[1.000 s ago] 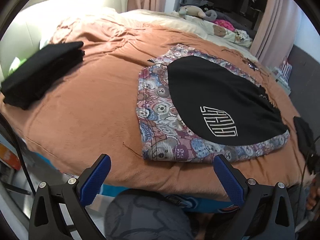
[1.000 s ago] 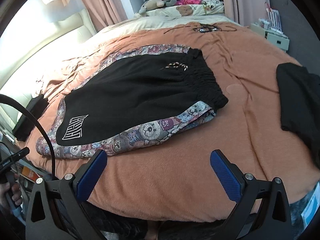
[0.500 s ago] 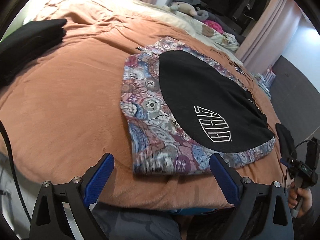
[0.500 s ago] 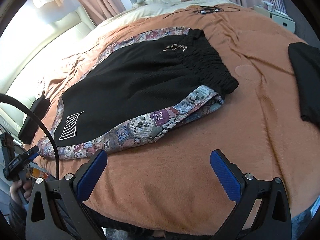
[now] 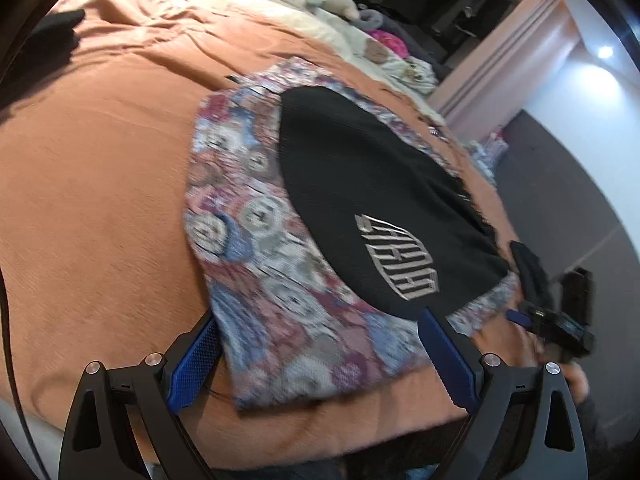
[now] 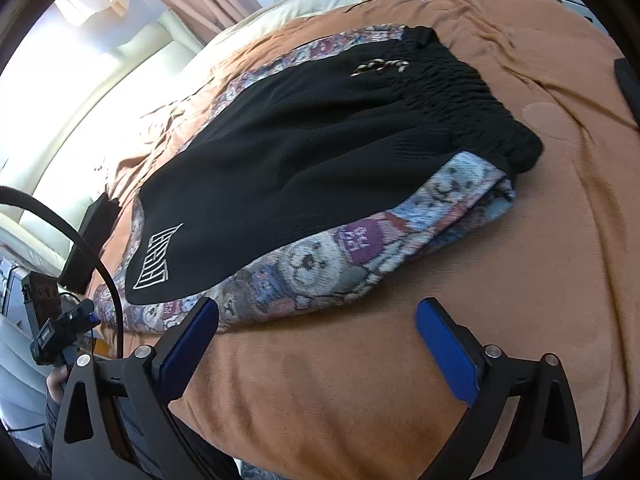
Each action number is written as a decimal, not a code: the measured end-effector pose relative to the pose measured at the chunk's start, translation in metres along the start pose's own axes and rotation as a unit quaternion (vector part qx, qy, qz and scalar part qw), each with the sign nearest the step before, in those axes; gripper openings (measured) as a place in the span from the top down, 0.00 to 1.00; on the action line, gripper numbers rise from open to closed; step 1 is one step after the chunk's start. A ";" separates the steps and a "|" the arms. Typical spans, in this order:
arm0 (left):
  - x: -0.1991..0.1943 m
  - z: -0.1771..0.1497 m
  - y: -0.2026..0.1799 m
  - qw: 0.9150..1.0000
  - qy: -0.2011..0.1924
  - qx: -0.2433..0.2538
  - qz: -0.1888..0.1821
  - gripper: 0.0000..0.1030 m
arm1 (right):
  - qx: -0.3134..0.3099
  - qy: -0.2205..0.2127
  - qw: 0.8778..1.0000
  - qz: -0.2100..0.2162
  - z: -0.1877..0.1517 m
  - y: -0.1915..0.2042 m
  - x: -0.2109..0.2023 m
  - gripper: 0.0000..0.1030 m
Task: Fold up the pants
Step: 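Move both tools toward the hem of the black print-lined shorts, then grasp the shorts hem with the left tool while the right tool grasps the hem beside it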
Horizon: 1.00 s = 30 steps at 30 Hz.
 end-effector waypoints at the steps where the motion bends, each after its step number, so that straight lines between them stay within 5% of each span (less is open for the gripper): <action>1: -0.002 -0.003 -0.003 1.000 0.003 0.000 -0.012 0.07 | -0.002 0.000 1.000 0.004 0.000 0.002 0.002 0.03; 5: -0.012 -0.017 -0.008 1.000 0.007 -0.001 -0.027 0.09 | -0.005 0.000 1.000 0.021 -0.001 0.005 0.004 0.03; 10: -0.021 -0.030 -0.005 1.000 0.010 -0.001 -0.019 0.26 | -0.009 0.000 0.999 0.035 -0.002 0.006 0.006 0.09; 14: -0.019 -0.035 0.002 1.000 0.016 0.009 0.012 0.47 | -0.009 -0.001 0.999 0.039 -0.001 0.005 0.008 0.16; 16: -0.018 -0.034 0.008 0.999 0.018 0.009 0.026 0.60 | -0.010 0.000 0.999 0.036 0.000 0.004 0.008 0.27; 18: -0.020 -0.032 0.017 0.999 0.020 0.001 0.042 0.84 | -0.009 -0.002 0.999 0.035 0.001 0.004 0.008 0.34; 26: -0.042 -0.015 0.021 0.999 0.009 -0.020 0.038 0.93 | -0.009 -0.006 1.000 0.023 0.009 0.003 0.009 0.63; 30: -0.042 -0.004 0.027 0.998 0.019 -0.053 0.027 0.93 | -0.007 -0.012 1.000 0.025 0.014 0.004 0.008 0.68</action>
Point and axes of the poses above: each gripper's, at about its wrist camera, not at the fingertips, and x roughly the way its jaws point, y to its left, z to its top, the point moved 8 cm from there along x, roughly the way its jaws point, and after that the axes turned 11 degrees about z, right-handed, at the moved point
